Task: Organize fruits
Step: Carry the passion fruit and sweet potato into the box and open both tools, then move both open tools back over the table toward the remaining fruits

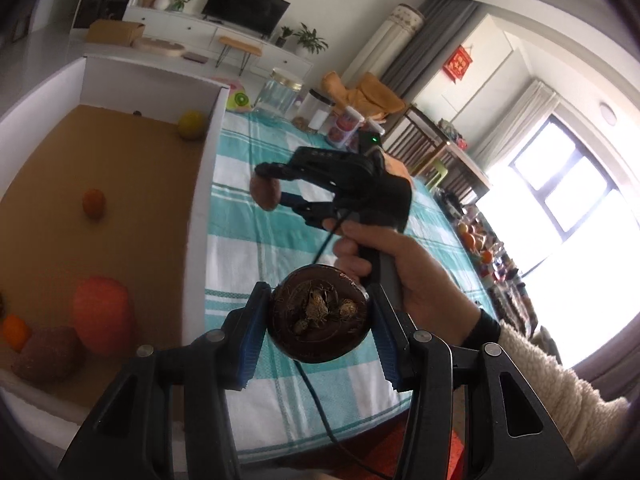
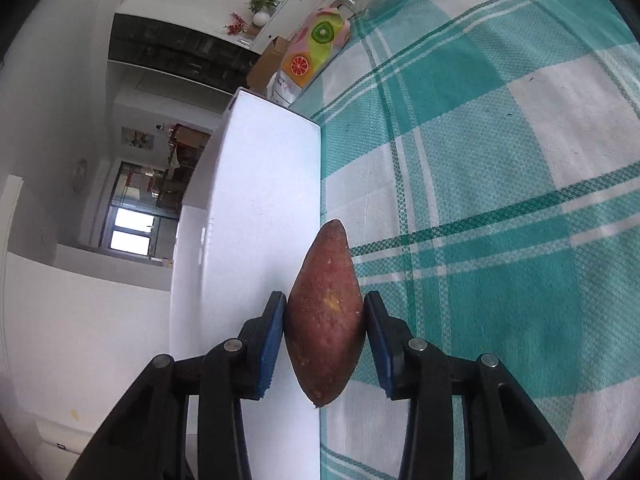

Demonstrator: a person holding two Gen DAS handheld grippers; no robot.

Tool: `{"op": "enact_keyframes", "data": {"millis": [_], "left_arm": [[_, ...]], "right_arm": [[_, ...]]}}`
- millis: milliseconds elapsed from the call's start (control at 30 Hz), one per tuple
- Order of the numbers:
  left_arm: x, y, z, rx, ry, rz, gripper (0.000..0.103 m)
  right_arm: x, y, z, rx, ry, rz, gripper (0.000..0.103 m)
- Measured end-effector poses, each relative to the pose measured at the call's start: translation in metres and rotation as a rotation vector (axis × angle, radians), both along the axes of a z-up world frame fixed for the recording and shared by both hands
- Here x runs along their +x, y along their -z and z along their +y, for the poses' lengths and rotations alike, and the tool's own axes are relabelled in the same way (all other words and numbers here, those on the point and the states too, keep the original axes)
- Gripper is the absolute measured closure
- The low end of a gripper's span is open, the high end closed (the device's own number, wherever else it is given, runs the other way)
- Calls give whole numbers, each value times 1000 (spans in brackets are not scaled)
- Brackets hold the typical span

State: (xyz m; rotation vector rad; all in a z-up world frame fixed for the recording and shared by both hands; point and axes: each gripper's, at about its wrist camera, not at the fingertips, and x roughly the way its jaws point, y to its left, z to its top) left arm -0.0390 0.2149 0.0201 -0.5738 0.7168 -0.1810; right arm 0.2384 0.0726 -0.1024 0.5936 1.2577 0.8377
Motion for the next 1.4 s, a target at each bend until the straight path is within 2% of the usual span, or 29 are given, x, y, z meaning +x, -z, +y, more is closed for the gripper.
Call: {"op": "enact_keyframes", "data": {"millis": [67,133,233,367,500,533,600,633,667,700,800,867,967,1067,1133,1233,1267,1333,1400], "left_arm": [[-5,-11,21,28,-69,-16,53],[-11,-15,47,89,-174,-16,53],[-18,-5,87,152,-338,51,53],[-37,22,124,212,-502,162,52],[-56,47,143,233,-599,248,52],[-58,50,146,250,-620,268,48],[-60,53,146,266,-640,278,32],[-61,52,146,273,-650,273,22],[-61,50,145,284,-661,265,17],[-61,47,143,292,-665,252,16],[-55,39,134,297,-637,202,14],[-47,33,121,300,-598,163,13],[-32,23,91,309,-510,106,12],[-15,12,51,320,-394,55,10],[-2,8,20,319,-300,29,10],[16,6,-30,322,-159,3,8],[23,7,-47,323,-113,7,8],[39,13,-76,309,-25,21,8],[56,23,-99,310,31,43,8]], "right_arm": [[-21,-27,2,60,-45,-31,63],[-47,-52,18,111,-120,-62,63],[-91,-76,60,155,-250,-92,63],[-143,-69,113,117,-375,-95,63],[-173,-50,157,32,-458,-115,62],[-178,-49,164,10,-472,-134,60],[-183,-53,168,0,-478,-175,59],[-184,-58,165,5,-473,-193,55],[-183,-63,160,0,-459,-223,49],[-182,-70,153,-8,-439,-258,43],[-171,-83,117,-42,-358,-370,31],[-166,-87,85,-106,-285,-462,22],[-167,-79,27,-252,-168,-597,15],[-168,-50,-36,-445,-64,-663,14],[-164,-25,-76,-561,1,-644,14],[-159,4,-136,-657,128,-577,14],[-161,11,-154,-670,178,-553,14],[-156,13,-187,-630,286,-473,14],[-159,0,-209,-600,383,-477,14]]}}
